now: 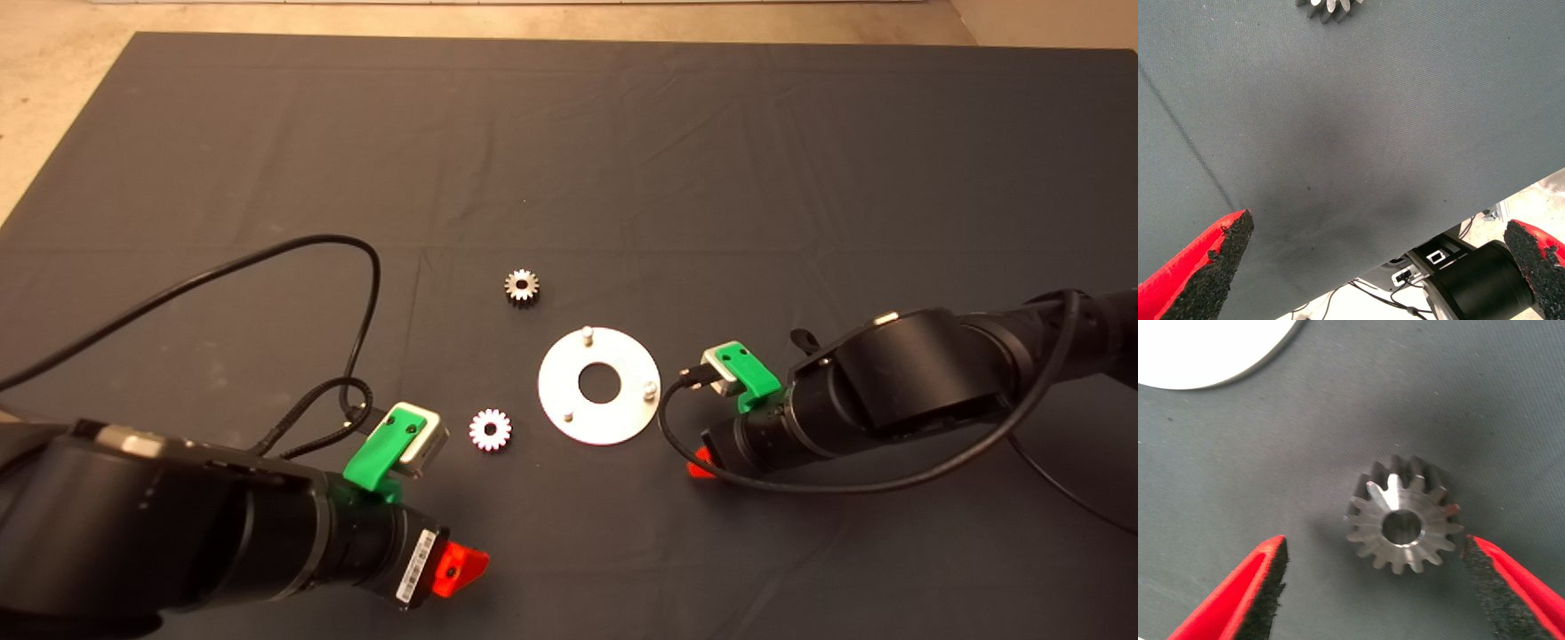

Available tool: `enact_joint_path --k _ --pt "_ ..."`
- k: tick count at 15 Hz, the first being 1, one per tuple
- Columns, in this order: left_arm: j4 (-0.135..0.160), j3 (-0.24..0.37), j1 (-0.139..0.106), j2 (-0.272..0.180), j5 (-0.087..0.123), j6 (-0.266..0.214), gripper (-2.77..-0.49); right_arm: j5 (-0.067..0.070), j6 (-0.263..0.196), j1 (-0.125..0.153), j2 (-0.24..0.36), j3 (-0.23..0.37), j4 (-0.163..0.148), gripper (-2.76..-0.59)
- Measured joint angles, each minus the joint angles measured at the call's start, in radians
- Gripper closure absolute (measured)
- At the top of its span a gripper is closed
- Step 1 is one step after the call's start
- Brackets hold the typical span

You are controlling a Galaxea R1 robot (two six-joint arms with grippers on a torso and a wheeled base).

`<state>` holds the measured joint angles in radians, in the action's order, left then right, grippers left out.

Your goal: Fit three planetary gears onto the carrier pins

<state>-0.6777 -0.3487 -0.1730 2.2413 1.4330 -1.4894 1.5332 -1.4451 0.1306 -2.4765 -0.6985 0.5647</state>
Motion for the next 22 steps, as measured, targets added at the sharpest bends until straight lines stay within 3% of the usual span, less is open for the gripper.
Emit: enact_joint_path --k 7,13,22 --pt "0.000 0.000 -0.005 -0.003 -0.003 0.000 -2.75 0.000 0.000 -0.001 0.006 0.002 0.000 -1.68" --pt "0.000 0.000 -0.005 -0.003 -0.004 0.000 -2.75 0.002 0.013 -0.023 0.006 0.002 0.002 -1.38" --pt "0.000 0.000 -0.005 -0.003 -0.004 0.000 -2.75 0.002 0.030 -0.023 0.006 0.002 0.008 -1.38"
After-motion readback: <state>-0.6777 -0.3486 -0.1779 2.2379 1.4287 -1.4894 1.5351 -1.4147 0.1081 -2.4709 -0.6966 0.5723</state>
